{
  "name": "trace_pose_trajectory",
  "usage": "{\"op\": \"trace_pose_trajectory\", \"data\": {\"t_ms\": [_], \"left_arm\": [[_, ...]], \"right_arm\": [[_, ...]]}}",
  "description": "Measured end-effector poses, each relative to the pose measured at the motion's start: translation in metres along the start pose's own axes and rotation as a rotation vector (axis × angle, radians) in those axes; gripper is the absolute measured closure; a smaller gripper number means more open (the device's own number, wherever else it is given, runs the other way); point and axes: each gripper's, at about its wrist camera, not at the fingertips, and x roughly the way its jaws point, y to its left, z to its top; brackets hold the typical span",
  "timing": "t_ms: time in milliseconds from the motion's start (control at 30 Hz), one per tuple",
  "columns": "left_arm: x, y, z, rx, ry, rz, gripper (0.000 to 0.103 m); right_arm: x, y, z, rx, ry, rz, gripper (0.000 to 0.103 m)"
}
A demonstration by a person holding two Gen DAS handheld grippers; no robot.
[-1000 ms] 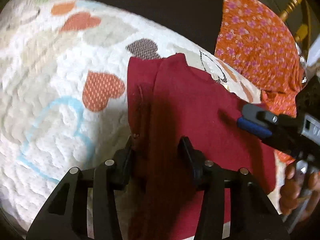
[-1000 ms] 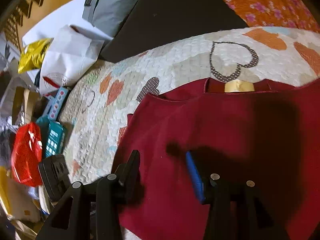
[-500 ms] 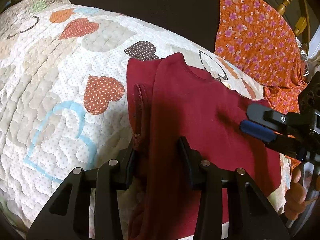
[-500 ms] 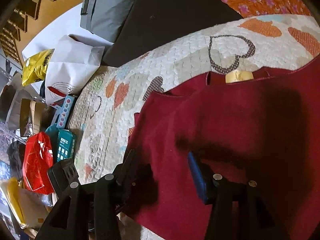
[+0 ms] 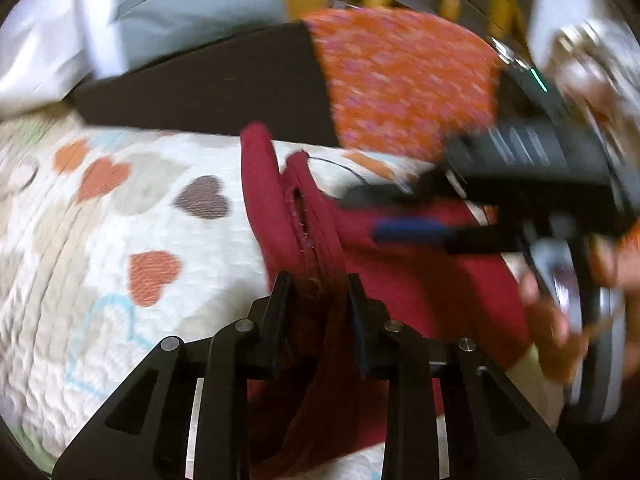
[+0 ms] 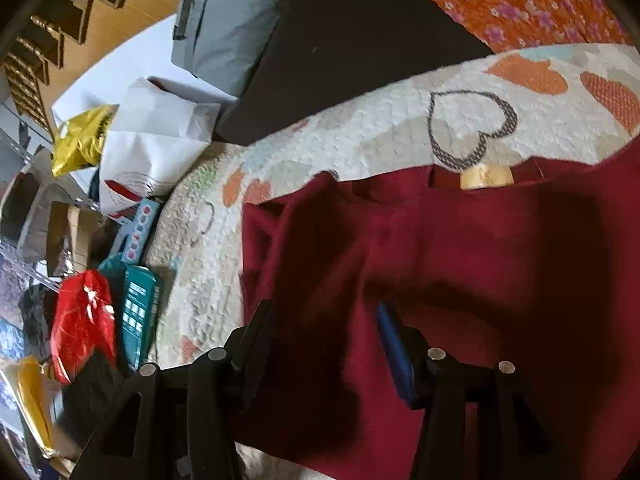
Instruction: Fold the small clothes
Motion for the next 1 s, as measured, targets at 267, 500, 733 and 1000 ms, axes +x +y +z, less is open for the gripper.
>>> {"op": "trace_pose_trajectory", "data": {"t_ms": [267, 500, 733, 1000], "left_arm": [[0.01, -0.007, -0.007, 0.02, 0.033, -0.017, 0.077], [0.012, -0.011, -0.006, 0.033, 0.04, -0.017, 0.077], [-0.005, -0.011, 0.001, 0.02, 0.028, -0.127, 0.077], [-0.065, -0.028, 0.023, -0.001, -0.059, -0.384, 0.045]], "right_arm": [[0.009, 0.012, 0.009, -0.012, -0.003, -0.003, 0.037], [0.034, 0.031, 0.016, -0.095, 0.04, -0.015, 0.037], [0.041, 0.019, 0.014, -0.21, 0.07, -0.138, 0.084], [-0.074, 0.008, 0.021, -0.342, -0.075, -0.222, 0.086]]}}
